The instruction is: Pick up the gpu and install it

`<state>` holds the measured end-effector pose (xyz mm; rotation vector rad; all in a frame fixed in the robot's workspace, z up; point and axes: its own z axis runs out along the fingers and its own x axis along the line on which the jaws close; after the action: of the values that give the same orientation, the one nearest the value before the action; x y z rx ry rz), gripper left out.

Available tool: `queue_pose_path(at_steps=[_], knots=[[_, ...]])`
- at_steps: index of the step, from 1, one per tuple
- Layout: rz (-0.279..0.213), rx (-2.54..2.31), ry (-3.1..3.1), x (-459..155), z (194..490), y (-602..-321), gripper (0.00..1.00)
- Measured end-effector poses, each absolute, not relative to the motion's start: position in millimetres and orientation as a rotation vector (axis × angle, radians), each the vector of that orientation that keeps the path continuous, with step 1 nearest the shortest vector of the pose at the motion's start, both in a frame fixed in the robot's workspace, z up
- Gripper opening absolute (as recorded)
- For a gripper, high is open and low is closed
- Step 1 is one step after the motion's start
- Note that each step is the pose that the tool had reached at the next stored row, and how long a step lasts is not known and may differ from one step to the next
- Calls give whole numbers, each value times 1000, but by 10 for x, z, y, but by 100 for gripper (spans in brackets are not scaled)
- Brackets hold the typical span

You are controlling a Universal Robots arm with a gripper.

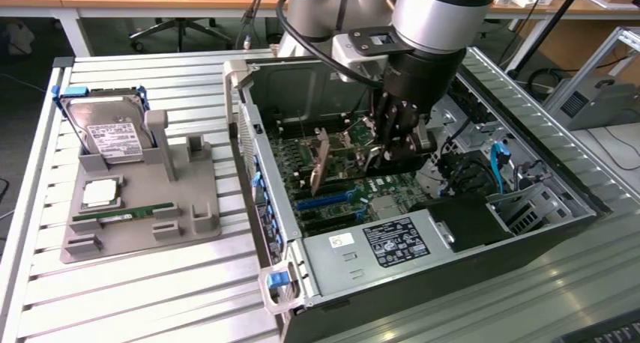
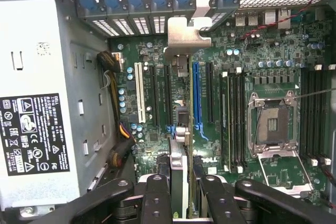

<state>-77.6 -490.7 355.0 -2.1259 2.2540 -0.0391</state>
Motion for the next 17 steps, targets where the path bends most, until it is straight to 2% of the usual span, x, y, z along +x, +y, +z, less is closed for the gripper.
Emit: queue_pose_path(at_steps=[17], knots=[[-39,-2126,2254,-776,3511,-4975,27]])
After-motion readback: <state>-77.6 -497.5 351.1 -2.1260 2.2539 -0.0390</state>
